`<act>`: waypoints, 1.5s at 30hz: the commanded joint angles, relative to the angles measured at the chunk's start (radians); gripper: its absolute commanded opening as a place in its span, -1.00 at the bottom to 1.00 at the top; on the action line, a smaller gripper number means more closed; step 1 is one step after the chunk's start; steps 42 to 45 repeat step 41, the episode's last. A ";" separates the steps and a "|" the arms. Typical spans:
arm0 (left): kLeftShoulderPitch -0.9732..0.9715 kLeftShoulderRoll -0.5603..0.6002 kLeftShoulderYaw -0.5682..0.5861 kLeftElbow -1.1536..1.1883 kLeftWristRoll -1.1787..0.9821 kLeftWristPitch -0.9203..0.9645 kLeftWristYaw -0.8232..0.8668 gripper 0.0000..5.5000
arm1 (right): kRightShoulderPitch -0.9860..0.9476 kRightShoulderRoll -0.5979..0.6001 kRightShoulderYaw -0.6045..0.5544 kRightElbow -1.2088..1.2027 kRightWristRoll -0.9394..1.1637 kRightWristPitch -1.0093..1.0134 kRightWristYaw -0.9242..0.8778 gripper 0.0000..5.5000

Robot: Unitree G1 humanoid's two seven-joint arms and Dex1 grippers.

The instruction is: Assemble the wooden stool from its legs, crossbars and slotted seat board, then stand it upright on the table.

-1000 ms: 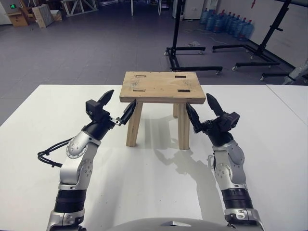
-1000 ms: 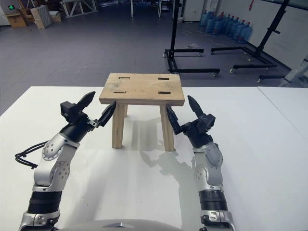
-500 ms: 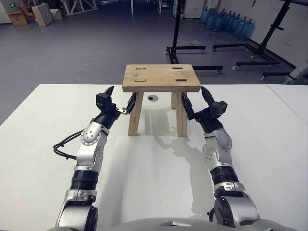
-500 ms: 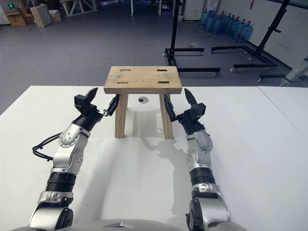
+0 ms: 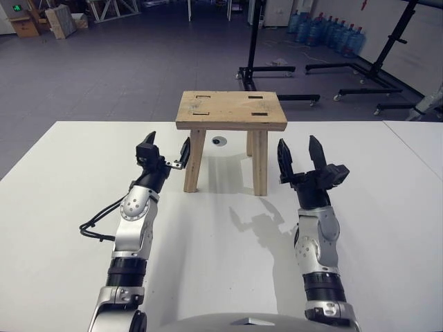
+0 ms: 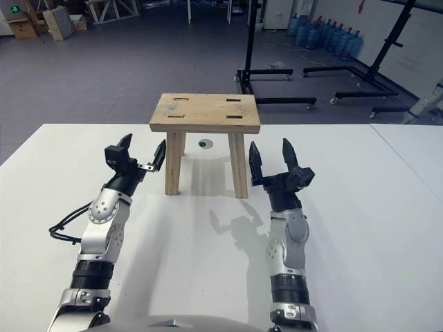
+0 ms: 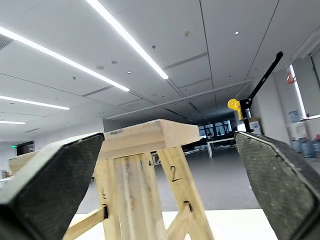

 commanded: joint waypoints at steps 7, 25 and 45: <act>0.040 -0.018 -0.064 0.005 0.163 -0.097 0.088 0.88 | 0.013 -0.029 0.016 0.042 -0.231 -0.101 -0.133 0.75; 0.013 -0.027 -0.068 0.053 0.231 -0.175 0.166 0.88 | -0.050 -0.034 0.048 0.170 -0.237 -0.203 -0.173 0.75; 0.024 -0.024 -0.099 0.050 0.252 -0.179 0.151 0.88 | -0.067 -0.050 0.060 0.180 -0.220 -0.202 -0.169 0.75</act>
